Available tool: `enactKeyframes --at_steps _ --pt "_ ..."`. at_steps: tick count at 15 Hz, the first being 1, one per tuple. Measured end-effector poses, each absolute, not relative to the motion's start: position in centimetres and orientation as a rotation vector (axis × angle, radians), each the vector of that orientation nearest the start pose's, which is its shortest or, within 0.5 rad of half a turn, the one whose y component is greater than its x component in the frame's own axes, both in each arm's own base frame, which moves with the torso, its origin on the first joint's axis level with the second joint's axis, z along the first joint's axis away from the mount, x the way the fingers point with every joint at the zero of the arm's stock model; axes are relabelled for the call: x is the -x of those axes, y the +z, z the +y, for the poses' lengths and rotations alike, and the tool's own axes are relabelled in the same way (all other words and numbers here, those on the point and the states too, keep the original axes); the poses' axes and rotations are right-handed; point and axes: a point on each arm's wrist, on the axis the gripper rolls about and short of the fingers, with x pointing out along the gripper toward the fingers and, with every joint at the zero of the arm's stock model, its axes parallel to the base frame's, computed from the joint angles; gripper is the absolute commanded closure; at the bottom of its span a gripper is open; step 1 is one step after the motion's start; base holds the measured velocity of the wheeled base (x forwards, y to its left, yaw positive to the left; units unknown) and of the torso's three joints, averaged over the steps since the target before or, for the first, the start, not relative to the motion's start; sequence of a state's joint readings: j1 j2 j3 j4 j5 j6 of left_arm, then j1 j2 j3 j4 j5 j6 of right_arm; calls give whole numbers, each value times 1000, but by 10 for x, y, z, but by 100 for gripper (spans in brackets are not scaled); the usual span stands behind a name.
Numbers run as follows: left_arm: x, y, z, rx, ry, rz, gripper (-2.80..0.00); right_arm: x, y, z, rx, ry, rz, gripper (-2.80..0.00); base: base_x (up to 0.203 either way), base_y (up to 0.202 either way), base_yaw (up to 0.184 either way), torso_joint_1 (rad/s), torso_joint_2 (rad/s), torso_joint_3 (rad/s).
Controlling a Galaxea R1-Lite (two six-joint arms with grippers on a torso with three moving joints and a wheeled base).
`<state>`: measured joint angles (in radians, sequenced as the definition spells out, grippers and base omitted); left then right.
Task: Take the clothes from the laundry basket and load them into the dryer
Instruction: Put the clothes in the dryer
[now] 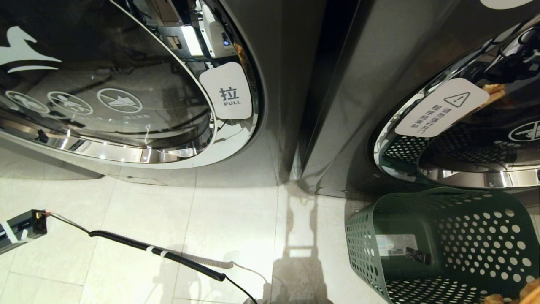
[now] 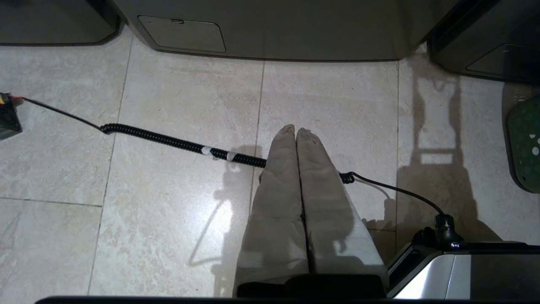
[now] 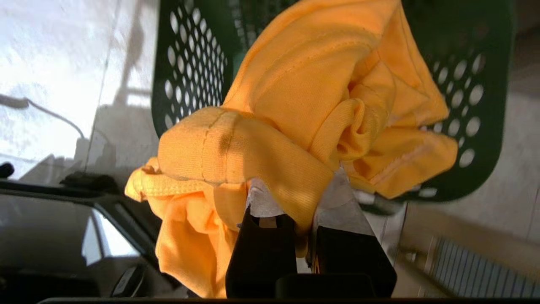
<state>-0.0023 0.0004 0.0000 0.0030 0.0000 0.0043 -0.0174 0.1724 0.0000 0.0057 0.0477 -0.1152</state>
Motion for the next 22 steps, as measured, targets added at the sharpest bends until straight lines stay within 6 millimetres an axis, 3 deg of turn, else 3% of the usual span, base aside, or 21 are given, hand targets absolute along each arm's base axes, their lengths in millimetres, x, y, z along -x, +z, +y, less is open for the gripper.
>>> enactKeyframes --at_steps 6,22 --pt "23 75 0 -4 -2 4 0 22 75 1 141 57 16 0 0 0 0 0 0 0" --pt "23 75 0 -5 -2 4 0 23 75 1 101 32 2 0 0 0 0 0 0 0"
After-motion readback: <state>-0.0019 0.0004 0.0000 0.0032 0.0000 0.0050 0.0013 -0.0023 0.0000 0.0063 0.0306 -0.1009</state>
